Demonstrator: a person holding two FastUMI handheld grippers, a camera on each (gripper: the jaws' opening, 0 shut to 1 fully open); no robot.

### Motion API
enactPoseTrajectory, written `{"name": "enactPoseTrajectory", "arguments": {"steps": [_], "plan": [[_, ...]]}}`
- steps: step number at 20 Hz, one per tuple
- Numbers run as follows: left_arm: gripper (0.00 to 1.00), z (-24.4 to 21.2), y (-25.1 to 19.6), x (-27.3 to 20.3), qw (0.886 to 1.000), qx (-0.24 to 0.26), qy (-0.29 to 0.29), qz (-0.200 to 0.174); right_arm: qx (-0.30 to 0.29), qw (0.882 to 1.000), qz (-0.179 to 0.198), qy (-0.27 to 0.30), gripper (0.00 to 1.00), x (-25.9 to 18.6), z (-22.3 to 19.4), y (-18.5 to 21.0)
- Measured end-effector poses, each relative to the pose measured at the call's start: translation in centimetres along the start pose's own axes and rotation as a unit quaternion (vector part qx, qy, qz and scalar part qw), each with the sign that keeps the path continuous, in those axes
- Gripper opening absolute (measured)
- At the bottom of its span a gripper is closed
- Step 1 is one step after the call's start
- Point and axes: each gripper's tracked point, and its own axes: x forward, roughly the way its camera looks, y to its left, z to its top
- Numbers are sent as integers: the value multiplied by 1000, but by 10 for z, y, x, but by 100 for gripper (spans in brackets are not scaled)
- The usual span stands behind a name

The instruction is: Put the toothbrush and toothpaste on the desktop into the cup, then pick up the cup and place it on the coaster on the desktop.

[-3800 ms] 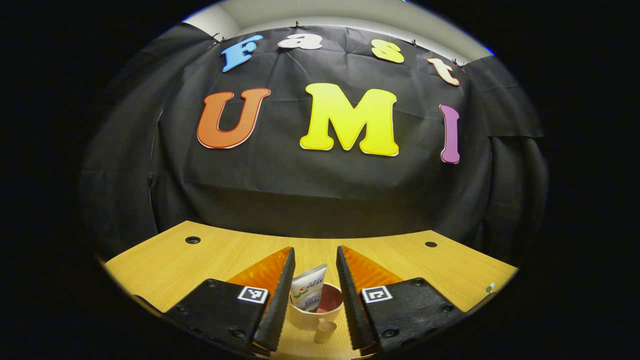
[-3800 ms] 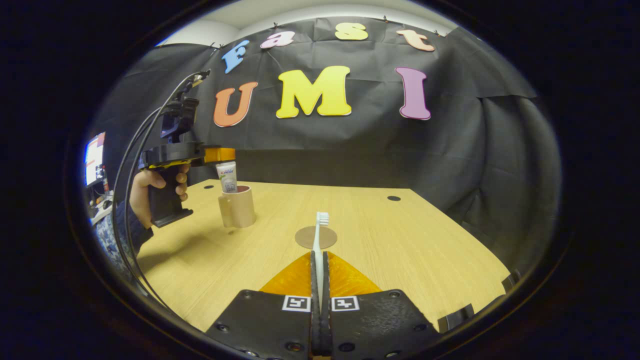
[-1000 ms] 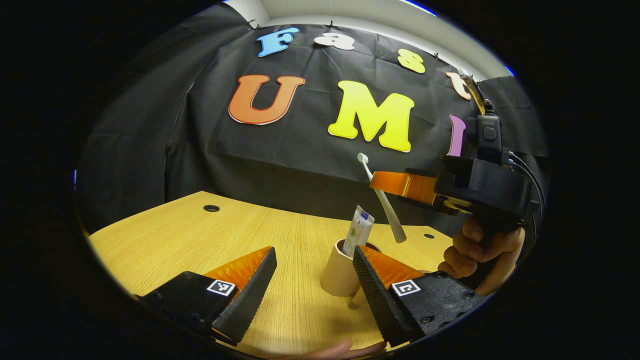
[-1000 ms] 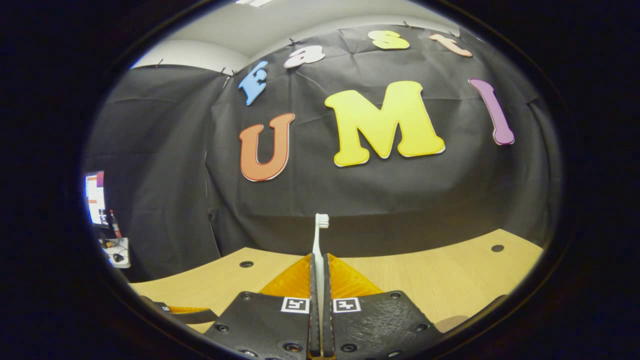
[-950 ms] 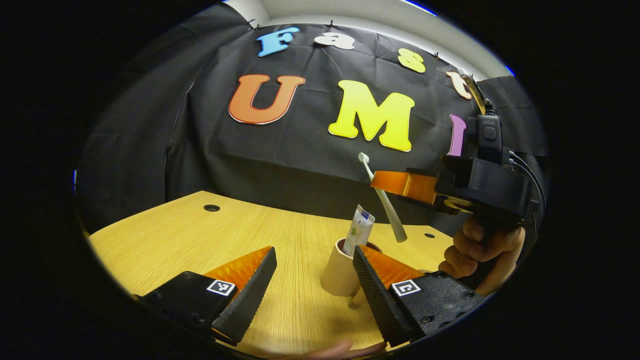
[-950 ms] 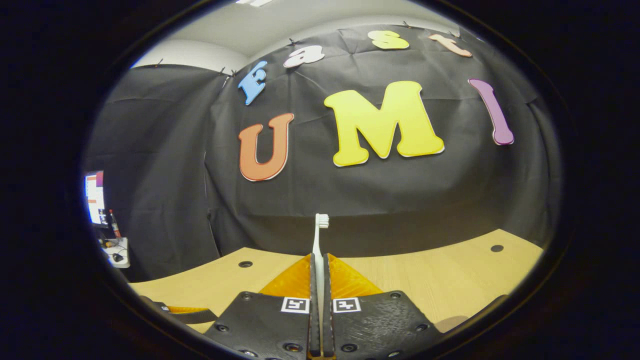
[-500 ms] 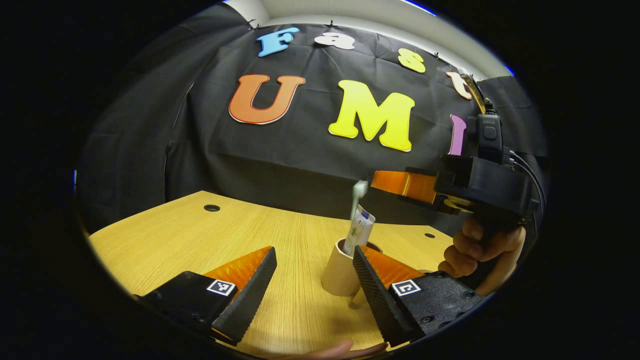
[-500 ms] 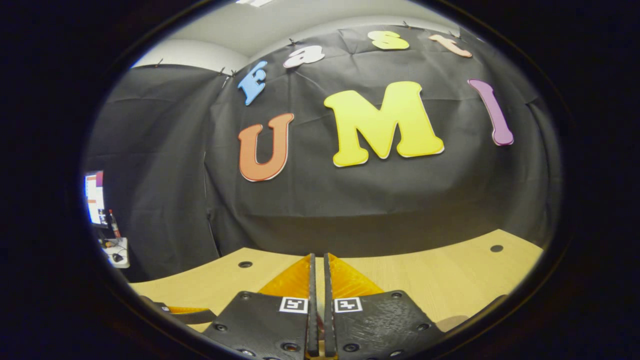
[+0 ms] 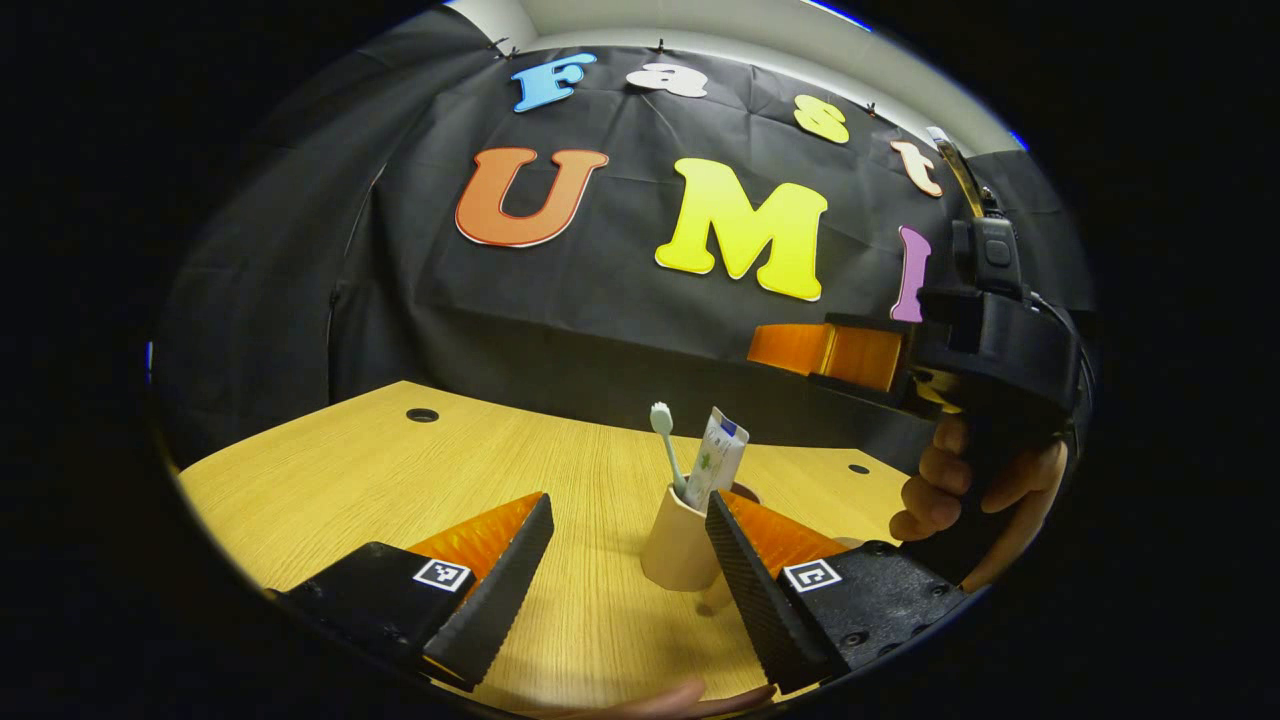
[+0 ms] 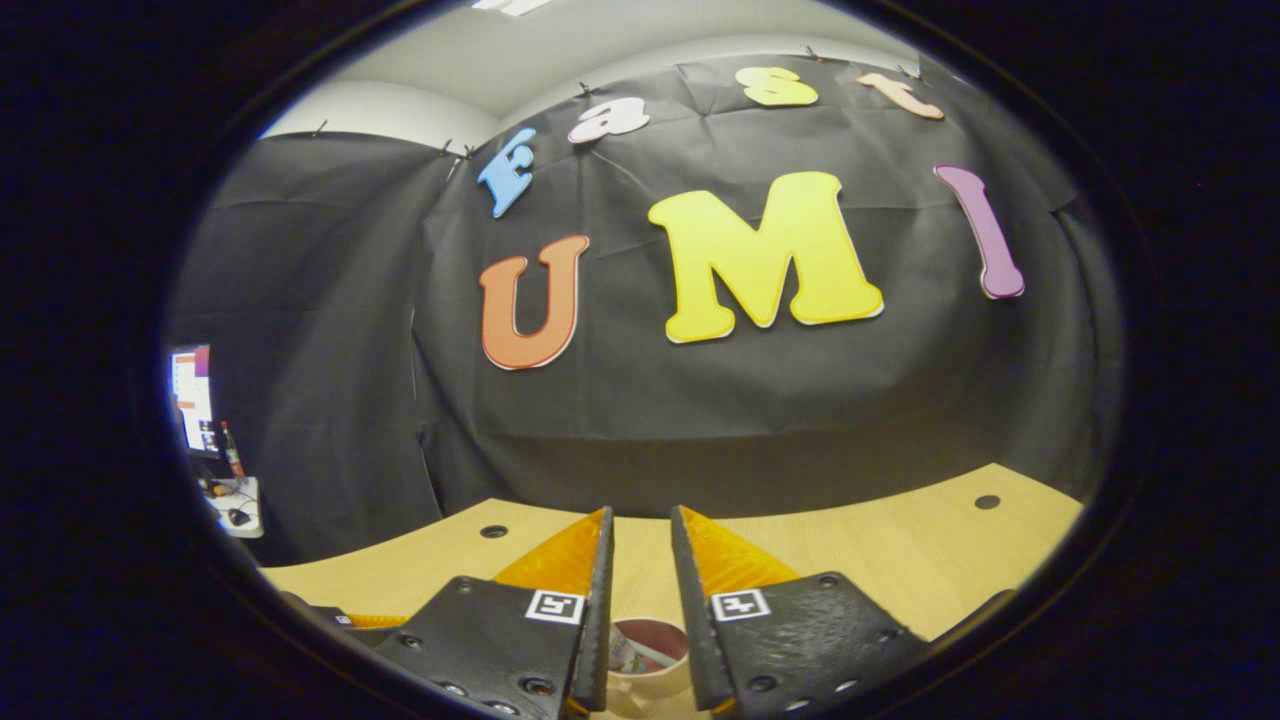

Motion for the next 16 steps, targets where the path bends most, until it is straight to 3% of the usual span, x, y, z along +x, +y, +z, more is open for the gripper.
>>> {"name": "enactPoseTrajectory", "arguments": {"steps": [5,11,16], "plan": [[97,2,-7,0,1000,-9,-6,-3,-32,999,-23,1,61,-33,15,-25],[96,24,-57,-5,998,48,14,-24,-46,999,-25,-14,80,-93,37,-61],[96,47,-81,-1,996,65,69,2,-63,997,-34,-37,91,-147,54,-98]]}}
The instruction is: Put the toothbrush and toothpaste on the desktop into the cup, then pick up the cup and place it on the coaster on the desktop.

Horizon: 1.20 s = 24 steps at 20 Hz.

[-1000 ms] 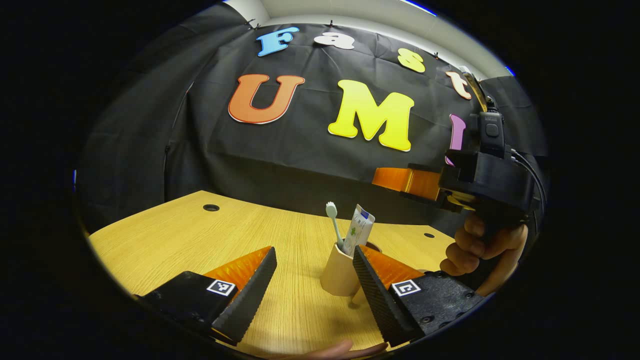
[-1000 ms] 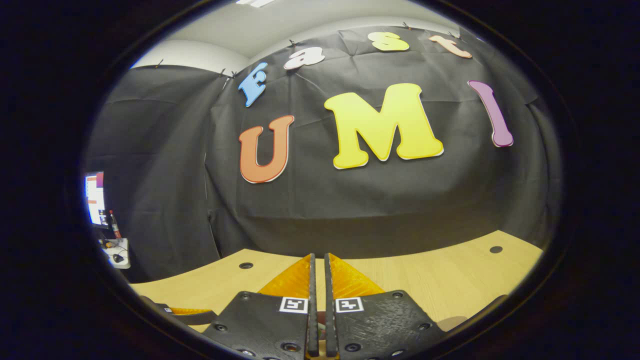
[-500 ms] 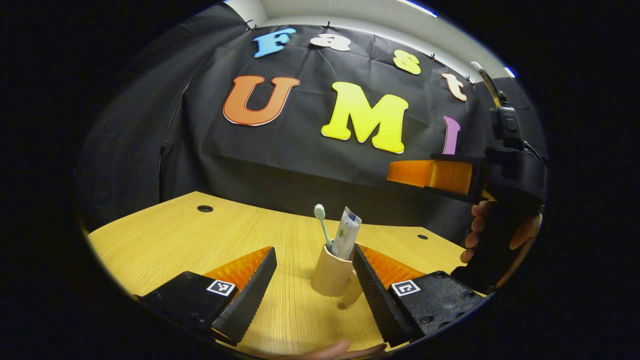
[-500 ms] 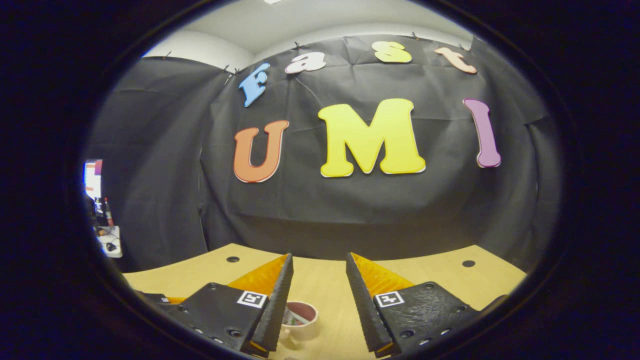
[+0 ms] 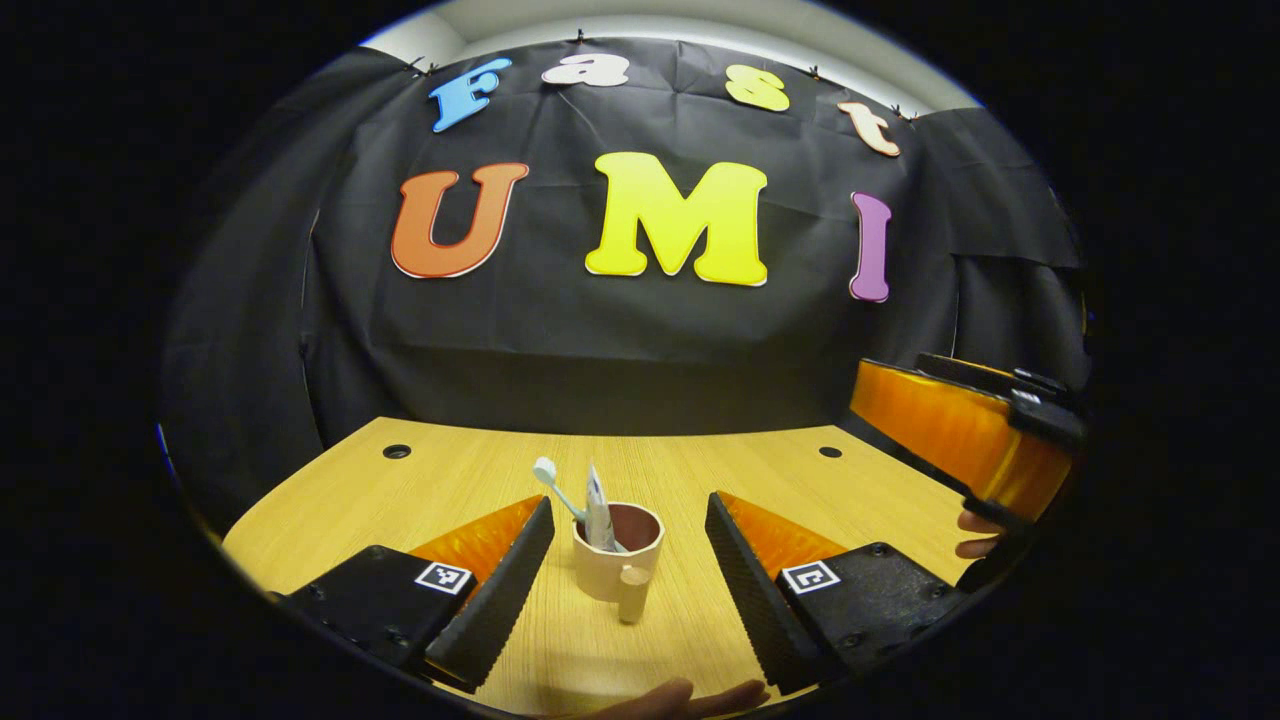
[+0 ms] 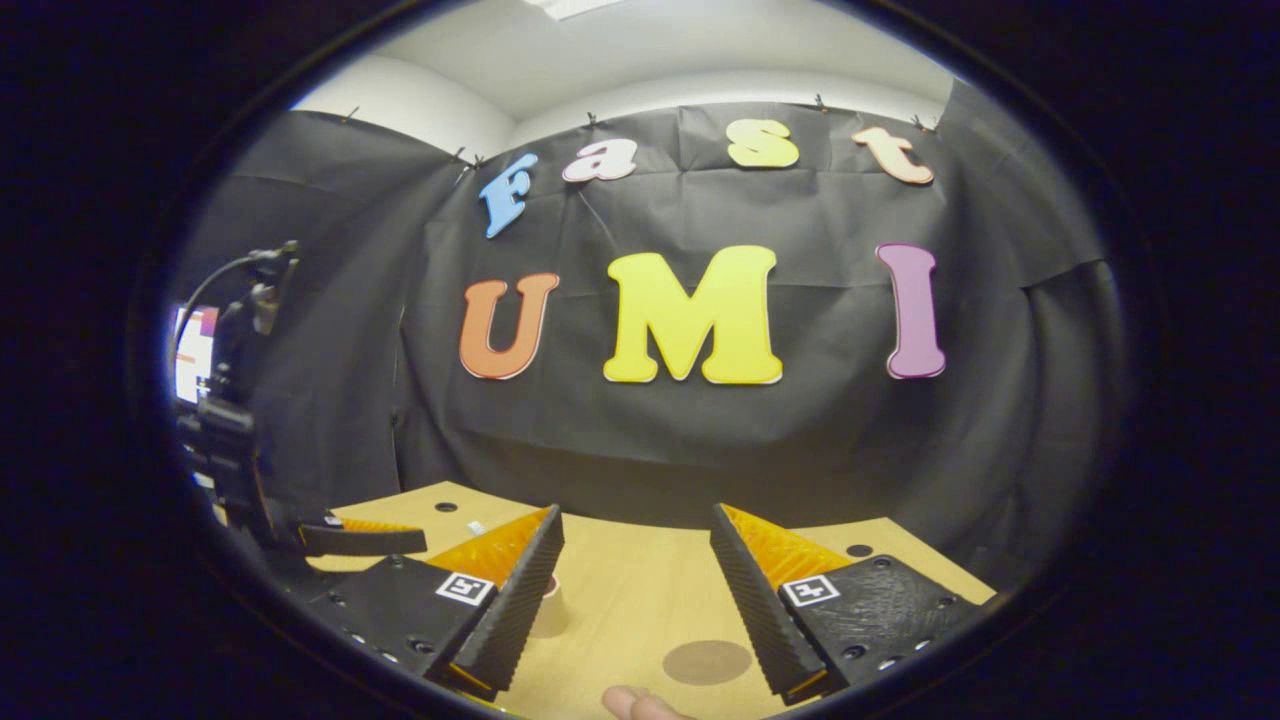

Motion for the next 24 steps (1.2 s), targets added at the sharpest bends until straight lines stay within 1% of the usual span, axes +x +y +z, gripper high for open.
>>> {"name": "enactPoseTrajectory", "arguments": {"steps": [2,4,6,8,10,12,13,14,16,17,18,20,22,23,24], "plan": [[96,-4,-5,5,998,-5,60,4,-7,1000,-12,-4,94,-20,0,-22],[97,0,-1,9,995,-17,94,19,-5,1000,-23,1,96,-37,-6,-41],[97,-7,1,18,989,-15,145,19,-3,999,-33,1,95,-52,-10,-60],[96,-17,-2,22,977,-26,211,12,-1,999,-49,-3,96,-66,-14,-80],[96,-33,-1,25,960,-41,278,9,4,999,-51,-12,95,-77,-14,-91],[95,-53,-5,27,939,-57,340,9,5,998,-56,-17,95,-80,-11,-102],[95,-61,-7,28,930,-63,361,11,9,998,-64,-24,95,-81,-6,-110],[95,-69,-7,29,921,-65,383,17,16,997,-65,-30,95,-82,-2,-113],[94,-83,-6,33,905,-74,419,28,29,998,-54,-35,95,-85,2,-110],[93,-88,-1,35,897,-70,434,42,30,997,-54,-37,94,-85,4,-112],[93,-93,5,38,892,-71,444,53,28,997,-62,-39,94,-85,4,-119],[92,-97,12,45,884,-72,456,66,18,997,-69,-37,95,-87,4,-124],[88,-98,10,50,879,-76,467,62,-1,998,-55,-39,95,-88,3,-120],[84,-98,6,52,876,-78,473,57,0,997,-66,-37,95,-87,3,-126],[81,-99,2,55,872,-84,479,53,10,997,-70,-38,96,-89,4,-129]]}}
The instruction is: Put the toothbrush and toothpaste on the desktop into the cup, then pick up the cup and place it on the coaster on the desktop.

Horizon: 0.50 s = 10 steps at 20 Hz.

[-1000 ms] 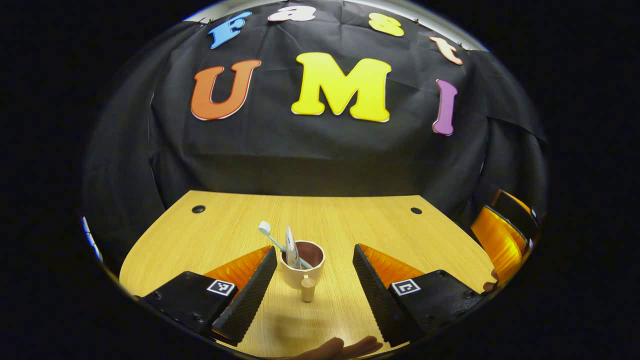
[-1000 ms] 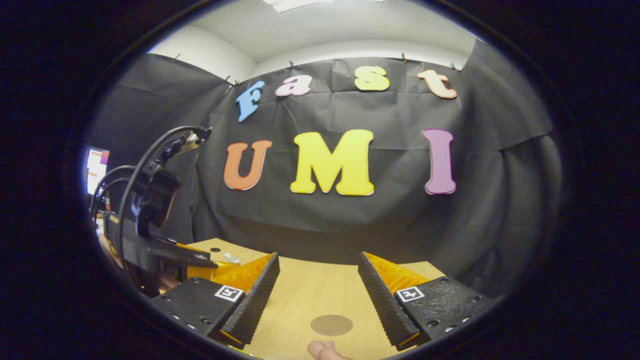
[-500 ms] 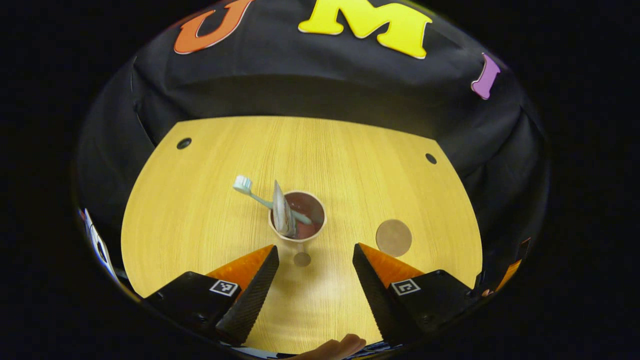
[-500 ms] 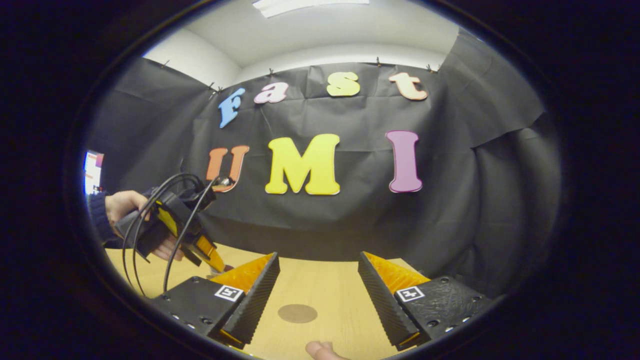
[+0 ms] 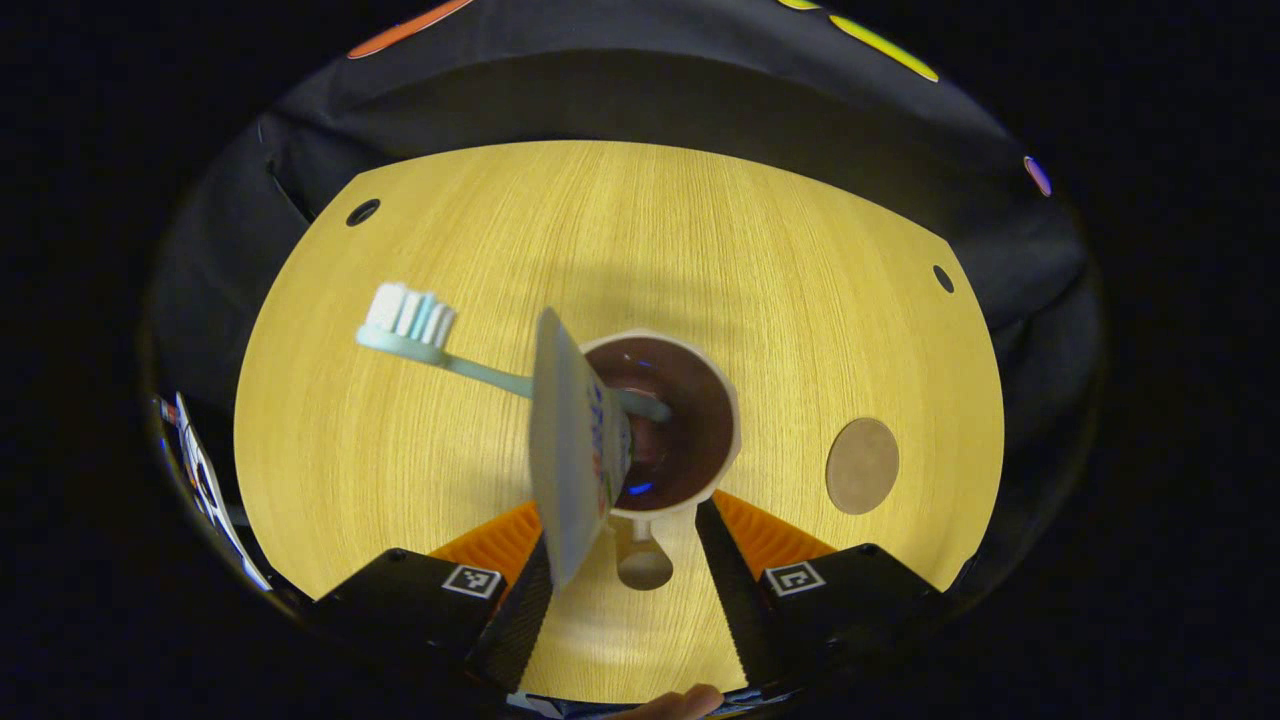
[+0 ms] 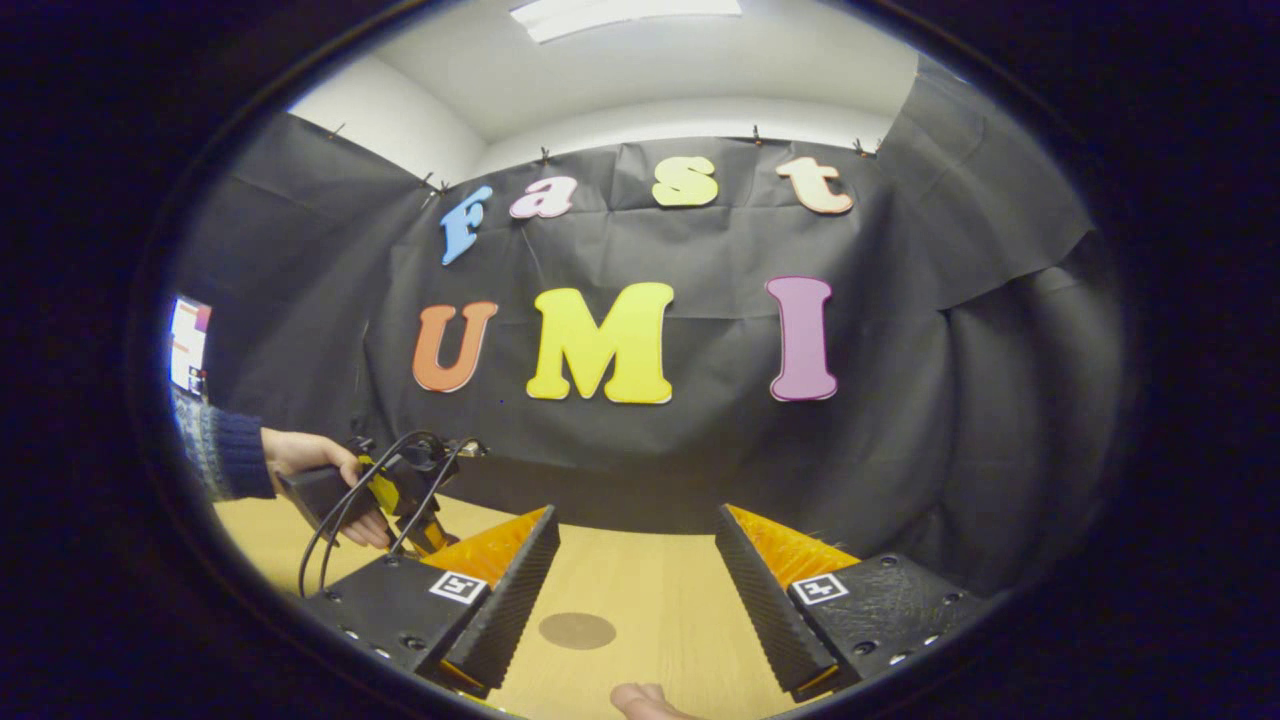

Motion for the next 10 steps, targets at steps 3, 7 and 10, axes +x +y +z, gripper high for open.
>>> {"name": "enactPoseTrajectory", "arguments": {"steps": [3,7,10], "plan": [[60,3,-6,2,1000,-9,24,11,5,999,31,14,95,-1,-8,17],[31,18,-13,-11,999,-10,32,22,10,999,32,17,95,3,-8,13],[24,31,-27,-37,999,-15,39,13,4,1000,22,18,96,6,-9,4]]}}
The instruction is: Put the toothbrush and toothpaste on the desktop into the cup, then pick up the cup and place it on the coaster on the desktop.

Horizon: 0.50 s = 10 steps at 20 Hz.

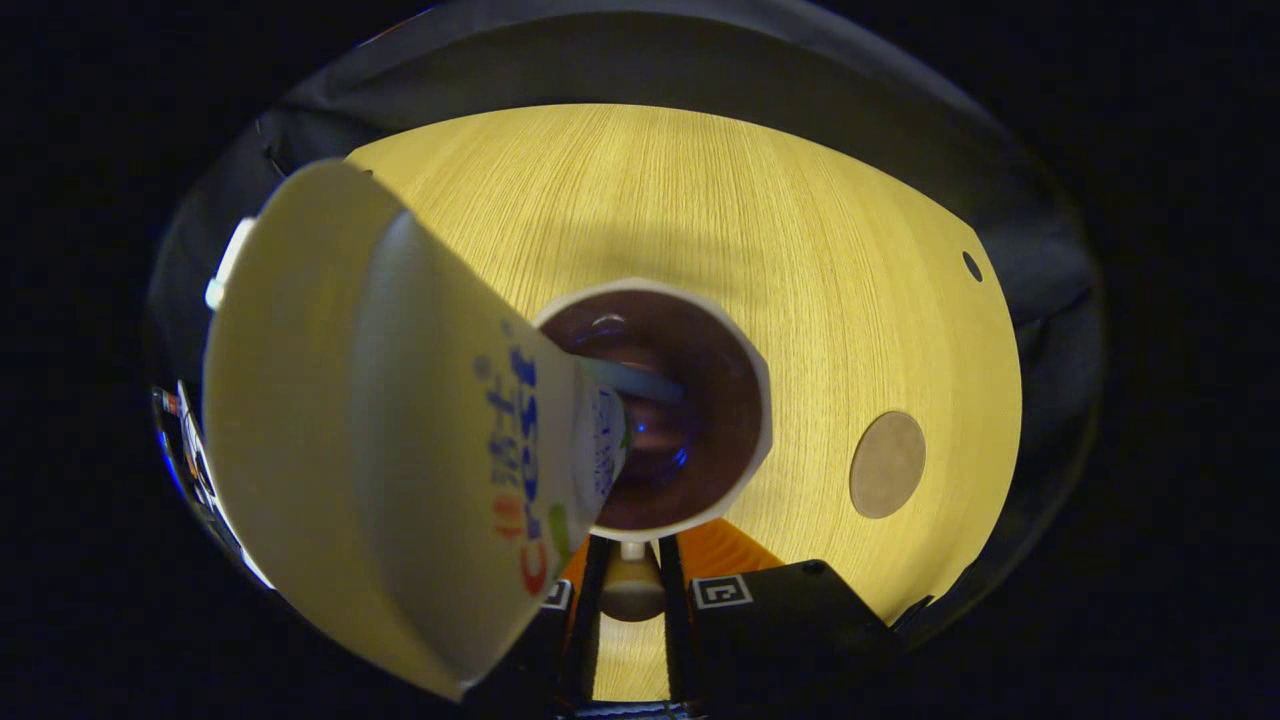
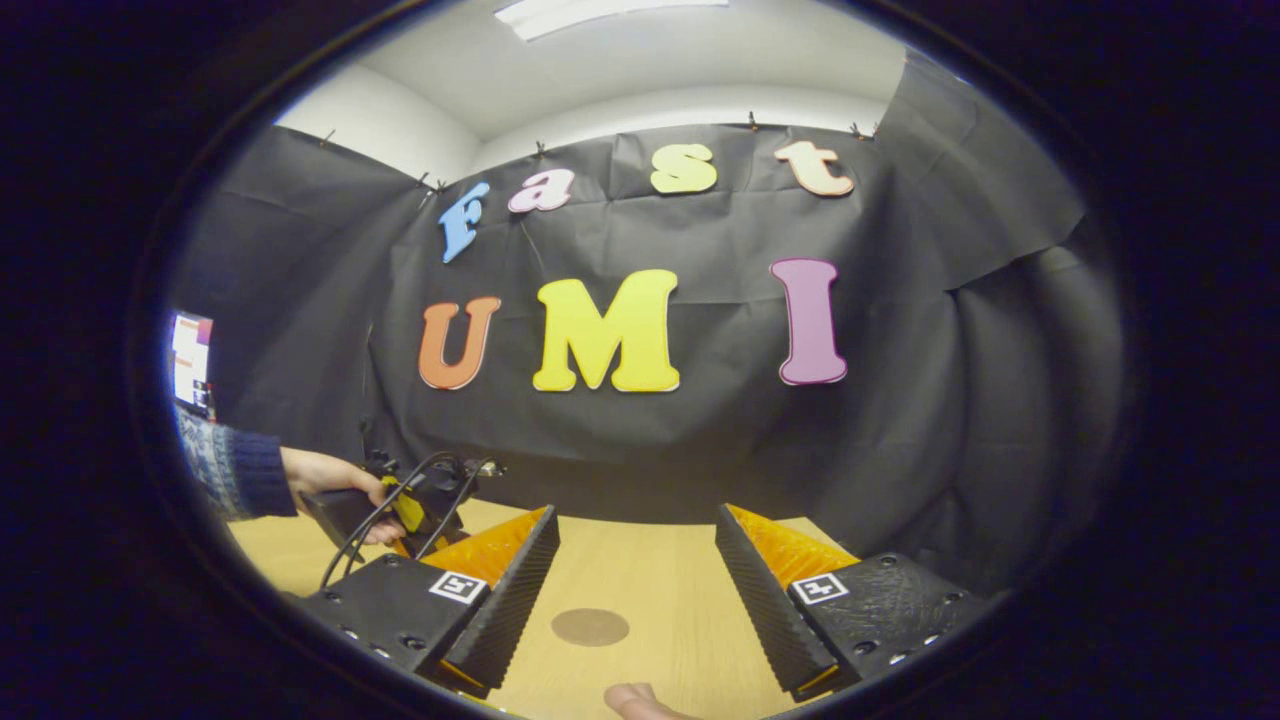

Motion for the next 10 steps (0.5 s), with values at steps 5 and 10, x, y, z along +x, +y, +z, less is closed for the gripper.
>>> {"name": "enactPoseTrajectory", "arguments": {"steps": [5,10], "plan": [[23,35,-38,-67,999,25,-26,-2,11,1000,-9,-2,94,1,3,-11],[23,77,-110,-136,996,81,-47,-9,20,999,-24,6,95,2,0,-22]]}}
